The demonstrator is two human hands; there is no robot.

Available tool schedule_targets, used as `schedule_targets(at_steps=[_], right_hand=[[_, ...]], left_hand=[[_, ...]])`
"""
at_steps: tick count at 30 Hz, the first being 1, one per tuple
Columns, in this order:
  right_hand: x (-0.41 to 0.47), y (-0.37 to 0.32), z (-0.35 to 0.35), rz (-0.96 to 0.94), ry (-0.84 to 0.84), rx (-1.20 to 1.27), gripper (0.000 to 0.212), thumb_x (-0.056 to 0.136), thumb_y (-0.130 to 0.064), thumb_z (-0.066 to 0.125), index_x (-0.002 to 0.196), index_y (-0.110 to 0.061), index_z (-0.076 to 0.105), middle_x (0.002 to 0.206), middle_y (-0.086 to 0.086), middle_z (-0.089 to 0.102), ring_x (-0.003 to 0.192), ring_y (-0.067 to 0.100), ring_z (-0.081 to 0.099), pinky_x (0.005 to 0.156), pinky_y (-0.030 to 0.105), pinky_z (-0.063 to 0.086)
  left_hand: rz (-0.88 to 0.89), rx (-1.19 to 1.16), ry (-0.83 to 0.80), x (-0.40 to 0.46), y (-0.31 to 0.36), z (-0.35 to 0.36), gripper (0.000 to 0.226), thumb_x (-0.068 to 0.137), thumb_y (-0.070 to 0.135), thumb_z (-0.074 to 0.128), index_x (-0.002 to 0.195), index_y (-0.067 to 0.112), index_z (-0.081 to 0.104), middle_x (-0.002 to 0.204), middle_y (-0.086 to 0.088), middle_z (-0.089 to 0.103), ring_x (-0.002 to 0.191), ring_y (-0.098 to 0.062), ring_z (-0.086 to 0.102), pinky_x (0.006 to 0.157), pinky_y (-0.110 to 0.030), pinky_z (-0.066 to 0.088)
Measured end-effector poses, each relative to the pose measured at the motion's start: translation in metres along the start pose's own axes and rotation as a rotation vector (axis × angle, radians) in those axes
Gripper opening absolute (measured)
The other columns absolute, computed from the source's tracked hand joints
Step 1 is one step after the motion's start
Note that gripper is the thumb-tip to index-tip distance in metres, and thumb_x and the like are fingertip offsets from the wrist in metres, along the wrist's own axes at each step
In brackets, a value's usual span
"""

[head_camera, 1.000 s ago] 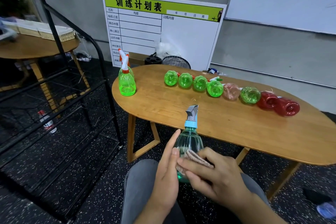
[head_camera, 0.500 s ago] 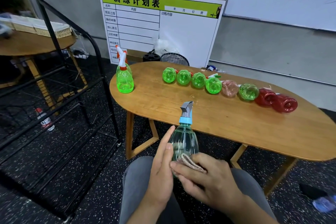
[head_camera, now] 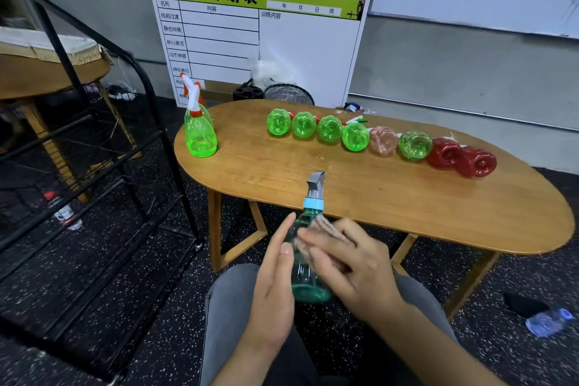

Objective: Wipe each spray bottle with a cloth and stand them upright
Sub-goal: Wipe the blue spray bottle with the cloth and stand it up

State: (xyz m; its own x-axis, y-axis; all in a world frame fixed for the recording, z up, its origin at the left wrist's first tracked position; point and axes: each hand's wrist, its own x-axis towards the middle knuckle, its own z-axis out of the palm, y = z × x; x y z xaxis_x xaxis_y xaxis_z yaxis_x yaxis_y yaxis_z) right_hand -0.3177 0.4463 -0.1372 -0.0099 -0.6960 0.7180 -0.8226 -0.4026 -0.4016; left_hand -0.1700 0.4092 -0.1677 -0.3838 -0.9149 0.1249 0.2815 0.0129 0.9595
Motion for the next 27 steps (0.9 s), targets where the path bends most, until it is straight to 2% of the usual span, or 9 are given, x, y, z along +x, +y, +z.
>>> schedule_targets(at_steps=[4, 7, 9, 12, 15, 17, 20, 23, 27], right_hand=[[-0.029, -0.004, -0.001, -0.221, -0.125, -0.086, 0.027, 0.1, -0.031, 0.068, 0.126, -0.032, 0.075, 0.096, 0.0, 0.066, 0.073, 0.01, 0.061, 0.054, 0.028, 0.052], [-0.026, -0.001, -0.007, -0.263, -0.107, -0.105, 0.025, 0.1, -0.031, 0.069, 0.123, -0.03, 0.077, 0.097, -0.001, 0.067, 0.075, 0.01, 0.062, 0.056, 0.026, 0.052], [-0.016, 0.003, -0.008, -0.205, -0.076, -0.097, 0.026, 0.103, -0.036, 0.063, 0.126, -0.033, 0.074, 0.098, -0.003, 0.065, 0.074, 0.008, 0.059, 0.053, 0.027, 0.052], [0.001, 0.01, -0.008, -0.022, 0.023, -0.026, 0.03, 0.106, -0.041, 0.054, 0.126, -0.031, 0.074, 0.098, -0.007, 0.059, 0.074, 0.006, 0.058, 0.054, 0.027, 0.052], [0.01, 0.012, -0.006, 0.097, 0.055, 0.059, 0.03, 0.104, -0.038, 0.056, 0.124, -0.027, 0.077, 0.096, -0.006, 0.058, 0.078, 0.008, 0.061, 0.063, 0.026, 0.051], [0.011, 0.009, -0.004, 0.146, 0.049, 0.138, 0.028, 0.102, -0.034, 0.06, 0.123, -0.026, 0.077, 0.094, -0.005, 0.058, 0.08, 0.012, 0.061, 0.068, 0.023, 0.049], [0.012, 0.006, -0.004, 0.246, 0.103, 0.295, 0.027, 0.101, -0.031, 0.06, 0.122, -0.029, 0.077, 0.094, -0.005, 0.058, 0.083, 0.014, 0.06, 0.072, 0.023, 0.048], [0.019, 0.009, -0.009, 0.333, 0.179, 0.344, 0.027, 0.101, -0.03, 0.059, 0.122, -0.032, 0.076, 0.096, -0.004, 0.059, 0.087, 0.015, 0.06, 0.074, 0.026, 0.051], [0.022, 0.006, -0.009, 0.325, 0.155, 0.336, 0.027, 0.101, -0.03, 0.059, 0.121, -0.03, 0.076, 0.097, -0.002, 0.061, 0.089, 0.018, 0.062, 0.075, 0.024, 0.051]], left_hand=[[-0.034, -0.038, 0.011, 0.002, -0.001, 0.0, 0.045, 0.109, 0.034, 0.032, 0.151, 0.036, 0.048, 0.128, 0.0, 0.075, 0.12, -0.021, 0.071, 0.101, -0.032, 0.056], [-0.034, -0.021, 0.004, 0.001, -0.001, 0.001, 0.041, 0.113, 0.037, 0.036, 0.151, 0.036, 0.05, 0.136, -0.001, 0.071, 0.127, -0.022, 0.067, 0.107, -0.035, 0.051], [-0.038, 0.001, -0.005, 0.0, -0.002, 0.002, 0.041, 0.113, 0.034, 0.035, 0.151, 0.035, 0.051, 0.139, 0.003, 0.069, 0.132, -0.018, 0.064, 0.108, -0.031, 0.05], [-0.014, 0.012, -0.011, -0.002, 0.001, 0.005, 0.045, 0.106, 0.033, 0.039, 0.149, 0.034, 0.052, 0.142, 0.02, 0.065, 0.134, -0.005, 0.06, 0.102, -0.018, 0.051], [-0.02, 0.017, -0.025, -0.003, 0.001, 0.004, 0.041, 0.11, 0.04, 0.042, 0.15, 0.035, 0.05, 0.143, 0.022, 0.063, 0.135, -0.005, 0.059, 0.104, -0.022, 0.052], [-0.004, 0.025, -0.025, -0.003, 0.003, 0.003, 0.044, 0.108, 0.047, 0.043, 0.151, 0.037, 0.049, 0.146, 0.02, 0.062, 0.138, -0.007, 0.057, 0.11, -0.03, 0.051], [0.004, 0.009, -0.04, -0.005, 0.007, 0.004, 0.07, 0.093, 0.063, 0.066, 0.154, 0.034, 0.045, 0.148, 0.01, 0.062, 0.138, -0.015, 0.059, 0.109, -0.035, 0.052], [-0.01, -0.046, -0.061, -0.005, 0.01, 0.005, 0.067, 0.095, 0.043, 0.073, 0.154, 0.036, 0.044, 0.146, 0.007, 0.064, 0.136, -0.017, 0.061, 0.107, -0.037, 0.053], [-0.027, -0.056, -0.064, -0.005, 0.01, 0.004, 0.053, 0.101, 0.033, 0.056, 0.152, 0.041, 0.047, 0.14, 0.021, 0.066, 0.132, -0.004, 0.062, 0.106, -0.03, 0.054]])
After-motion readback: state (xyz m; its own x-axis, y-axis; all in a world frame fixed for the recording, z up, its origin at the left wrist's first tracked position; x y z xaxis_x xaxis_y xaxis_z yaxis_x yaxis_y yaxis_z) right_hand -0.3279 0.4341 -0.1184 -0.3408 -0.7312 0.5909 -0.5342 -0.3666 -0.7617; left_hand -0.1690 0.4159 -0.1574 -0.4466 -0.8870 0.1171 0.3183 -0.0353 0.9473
